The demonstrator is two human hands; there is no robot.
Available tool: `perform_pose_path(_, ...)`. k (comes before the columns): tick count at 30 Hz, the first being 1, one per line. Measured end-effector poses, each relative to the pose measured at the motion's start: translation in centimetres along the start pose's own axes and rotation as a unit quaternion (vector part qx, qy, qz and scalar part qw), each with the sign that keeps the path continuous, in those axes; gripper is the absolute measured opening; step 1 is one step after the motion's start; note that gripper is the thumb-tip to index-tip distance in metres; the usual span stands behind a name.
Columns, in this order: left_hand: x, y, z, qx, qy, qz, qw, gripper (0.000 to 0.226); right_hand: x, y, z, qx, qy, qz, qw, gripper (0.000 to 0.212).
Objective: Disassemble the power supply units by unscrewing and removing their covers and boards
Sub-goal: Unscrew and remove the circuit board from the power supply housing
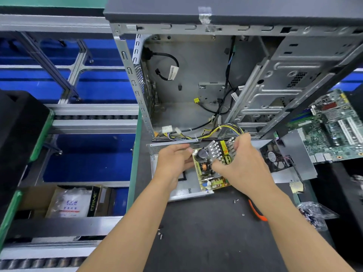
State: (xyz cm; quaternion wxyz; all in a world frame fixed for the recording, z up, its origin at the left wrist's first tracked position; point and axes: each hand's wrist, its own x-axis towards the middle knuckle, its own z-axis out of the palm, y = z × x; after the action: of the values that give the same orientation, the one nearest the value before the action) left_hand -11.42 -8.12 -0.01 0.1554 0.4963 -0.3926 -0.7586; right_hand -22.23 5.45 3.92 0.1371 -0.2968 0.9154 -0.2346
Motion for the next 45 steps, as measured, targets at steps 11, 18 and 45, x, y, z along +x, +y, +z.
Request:
perform_pose_path(11, 0.4, -1.0, -0.8, 0.167, -0.036, 0.127, 0.977, 0.021, 0.2, 0.2, 0.2, -0.027, 0.002, -0.015, 1.0, 0.06)
perform_pose_path(18, 1.0, -1.2, -1.0, 0.241, -0.011, 0.163, 0.957, 0.024, 0.1, 0.1, 0.4, -0.045, 0.001, -0.028, 0.999, 0.058)
perform_pose_path(45, -6.1, -12.9, -4.9, 0.542, -0.229, 0.491, 0.642, 0.008, 2.4, 0.2, 0.6, -0.024, -0.071, 0.0, 0.997, 0.06)
